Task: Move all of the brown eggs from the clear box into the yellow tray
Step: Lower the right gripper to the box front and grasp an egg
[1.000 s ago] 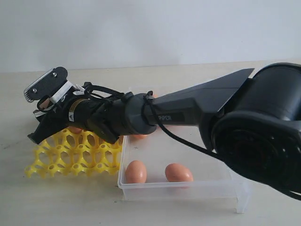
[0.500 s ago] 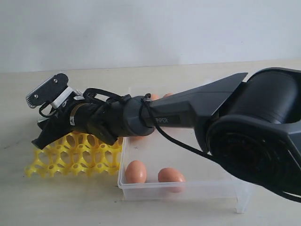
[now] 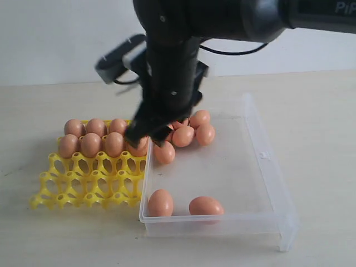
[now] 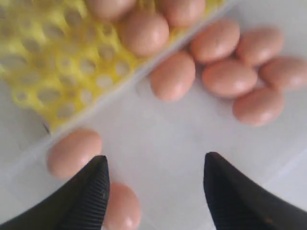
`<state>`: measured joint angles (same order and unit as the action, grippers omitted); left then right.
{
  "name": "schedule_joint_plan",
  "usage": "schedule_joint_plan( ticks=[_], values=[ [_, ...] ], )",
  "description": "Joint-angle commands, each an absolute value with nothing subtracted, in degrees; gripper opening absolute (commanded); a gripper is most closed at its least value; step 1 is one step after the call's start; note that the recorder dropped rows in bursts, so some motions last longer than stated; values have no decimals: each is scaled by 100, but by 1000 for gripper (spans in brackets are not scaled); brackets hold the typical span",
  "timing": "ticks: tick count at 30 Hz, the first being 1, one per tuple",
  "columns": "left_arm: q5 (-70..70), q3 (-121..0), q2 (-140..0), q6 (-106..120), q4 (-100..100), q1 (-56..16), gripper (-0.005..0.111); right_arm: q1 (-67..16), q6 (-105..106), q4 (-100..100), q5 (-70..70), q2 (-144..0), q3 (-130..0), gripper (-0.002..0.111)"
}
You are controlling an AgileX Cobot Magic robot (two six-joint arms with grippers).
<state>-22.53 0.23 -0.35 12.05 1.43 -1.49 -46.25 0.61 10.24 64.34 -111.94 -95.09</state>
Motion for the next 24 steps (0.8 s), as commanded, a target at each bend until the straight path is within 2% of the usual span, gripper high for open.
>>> schedule_joint_plan(
  ticks=[1, 9, 24],
  values=[
    [-2217, 0, 0, 1173, 143, -183, 0, -4393, 662, 1056, 6996, -11076, -9030, 56],
    [-2217, 0, 0, 1173, 143, -183, 0, -4198, 985, 880, 6882, -11164, -8530, 56],
    [-2217, 0, 0, 1173, 143, -183, 0, -4198, 1157, 263, 6688, -11942, -8530, 56]
  ],
)
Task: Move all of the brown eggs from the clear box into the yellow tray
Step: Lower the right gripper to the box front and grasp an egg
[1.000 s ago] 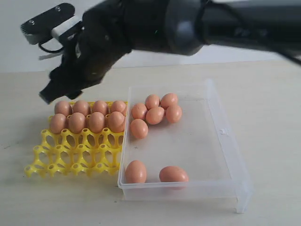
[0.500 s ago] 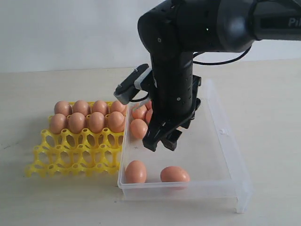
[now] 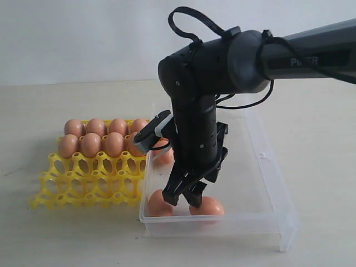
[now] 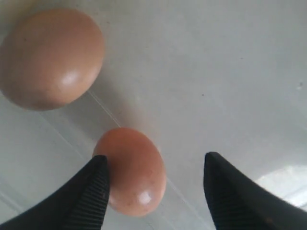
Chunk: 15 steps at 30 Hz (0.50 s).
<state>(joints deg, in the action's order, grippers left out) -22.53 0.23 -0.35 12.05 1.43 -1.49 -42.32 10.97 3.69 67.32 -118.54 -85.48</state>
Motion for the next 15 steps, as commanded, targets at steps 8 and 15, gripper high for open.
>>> schedule_joint_plan(
  ticks=[8, 15],
  values=[
    [-2217, 0, 0, 1173, 143, -183, 0, -4198, 1519, 35, 6996, -12125, -8530, 56],
    [-2217, 0, 0, 1173, 143, -183, 0, -4198, 1548, 0, 6996, -12200, -8530, 56]
  ],
)
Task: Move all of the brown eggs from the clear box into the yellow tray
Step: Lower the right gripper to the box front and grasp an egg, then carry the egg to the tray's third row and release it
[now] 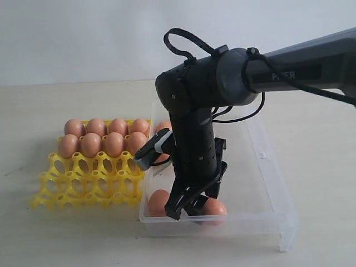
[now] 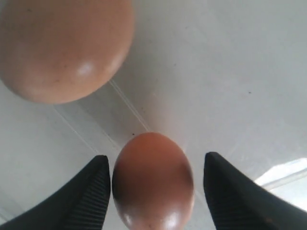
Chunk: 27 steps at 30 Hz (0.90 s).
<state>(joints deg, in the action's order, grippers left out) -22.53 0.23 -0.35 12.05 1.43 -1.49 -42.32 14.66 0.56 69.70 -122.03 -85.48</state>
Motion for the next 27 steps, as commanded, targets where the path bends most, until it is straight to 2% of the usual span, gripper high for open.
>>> schedule_joint_plan(
  ticks=[1, 4, 9, 10, 19, 22, 27],
  values=[
    [-2217, 0, 0, 1173, 143, -183, 0, -4198, 1548, 0, 6996, -12200, -8530, 56],
    [-2217, 0, 0, 1173, 143, -183, 0, -4198, 1548, 35, 6996, -12200, -8530, 46],
    [-2217, 0, 0, 1173, 143, -183, 0, -4198, 1537, 271, 6996, -12200, -8530, 5],
    [-2217, 0, 0, 1173, 143, -183, 0, -4198, 1537, 316, 6996, -12200, -8530, 0],
    [-2217, 0, 0, 1173, 143, -183, 0, -4198, 1329, 1243, 6807, -11803, -8624, 0],
    [-2217, 0, 0, 1173, 143, -183, 0, -4198, 885, 1414, 5768, -11426, -8624, 0],
    [-2217, 0, 0, 1173, 143, -183, 0, -4198, 476, 703, 3145, -11128, -8415, 0]
  ],
)
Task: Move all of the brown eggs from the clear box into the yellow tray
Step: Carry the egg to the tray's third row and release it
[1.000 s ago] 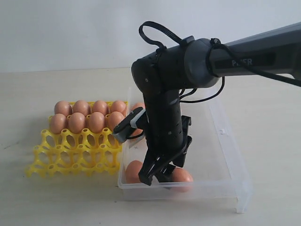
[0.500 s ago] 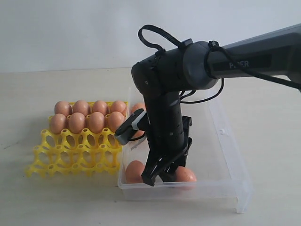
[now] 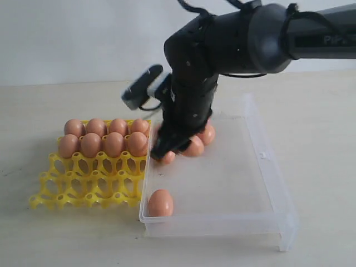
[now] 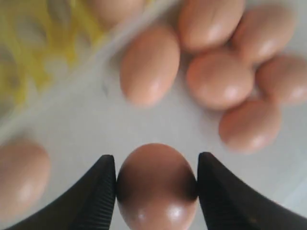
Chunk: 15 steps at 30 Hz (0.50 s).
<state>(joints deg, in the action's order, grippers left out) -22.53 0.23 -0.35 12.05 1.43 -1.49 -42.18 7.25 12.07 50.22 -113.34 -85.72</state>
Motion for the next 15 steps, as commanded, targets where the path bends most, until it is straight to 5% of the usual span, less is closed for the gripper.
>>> schedule_joint_plan(
  ticks=[1, 15],
  values=[
    [-2217, 0, 0, 1173, 143, -183, 0, -4198, 476, 458, 2739, -11128, -8332, 0],
    [-2217, 0, 0, 1173, 143, -183, 0, -4198, -634, 311, -1431, -11291, -6528, 0]
  ],
)
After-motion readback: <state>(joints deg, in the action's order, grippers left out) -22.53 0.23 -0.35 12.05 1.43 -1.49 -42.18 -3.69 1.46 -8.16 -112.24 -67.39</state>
